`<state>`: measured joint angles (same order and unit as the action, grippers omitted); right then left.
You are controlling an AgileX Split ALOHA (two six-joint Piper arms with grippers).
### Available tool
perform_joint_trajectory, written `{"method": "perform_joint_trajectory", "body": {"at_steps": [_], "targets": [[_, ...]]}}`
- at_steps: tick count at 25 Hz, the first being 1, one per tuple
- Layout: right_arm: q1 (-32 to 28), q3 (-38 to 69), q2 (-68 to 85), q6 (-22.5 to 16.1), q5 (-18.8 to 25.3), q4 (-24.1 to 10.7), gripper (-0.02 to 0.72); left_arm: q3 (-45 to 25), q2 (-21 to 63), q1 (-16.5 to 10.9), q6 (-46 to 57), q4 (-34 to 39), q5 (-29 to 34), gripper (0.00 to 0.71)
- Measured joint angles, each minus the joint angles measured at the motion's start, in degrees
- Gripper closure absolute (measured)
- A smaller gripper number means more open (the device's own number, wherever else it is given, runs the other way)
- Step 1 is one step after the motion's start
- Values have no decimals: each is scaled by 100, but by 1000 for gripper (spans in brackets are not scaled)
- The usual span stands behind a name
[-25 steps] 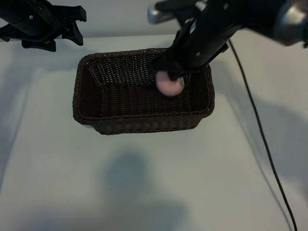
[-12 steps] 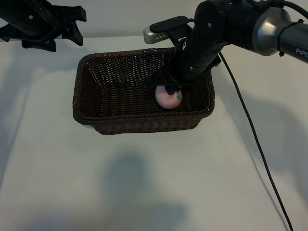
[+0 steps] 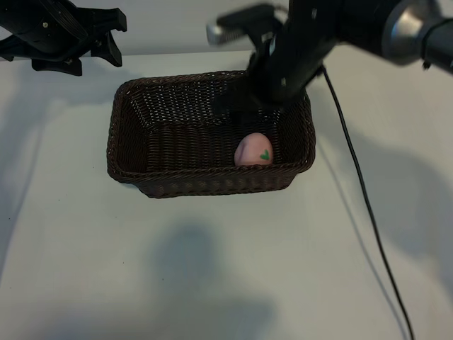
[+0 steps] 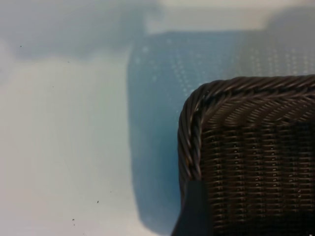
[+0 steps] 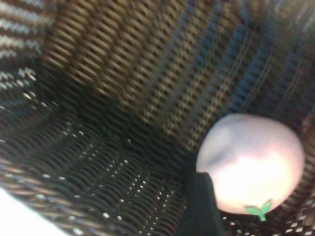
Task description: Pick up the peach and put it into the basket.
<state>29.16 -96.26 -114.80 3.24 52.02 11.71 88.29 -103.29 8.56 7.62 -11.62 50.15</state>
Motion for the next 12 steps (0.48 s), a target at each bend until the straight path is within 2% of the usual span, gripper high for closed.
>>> {"method": "perform_joint_trajectory", "body": {"at_steps": [7,12], "targets": [[-42,-1232,64,-202,1105,-633,209,0,0,0,0,0,0,116],[-462,-1752,64,-227,1691,-751,212,0,0,0,-14,0,0,116]]}}
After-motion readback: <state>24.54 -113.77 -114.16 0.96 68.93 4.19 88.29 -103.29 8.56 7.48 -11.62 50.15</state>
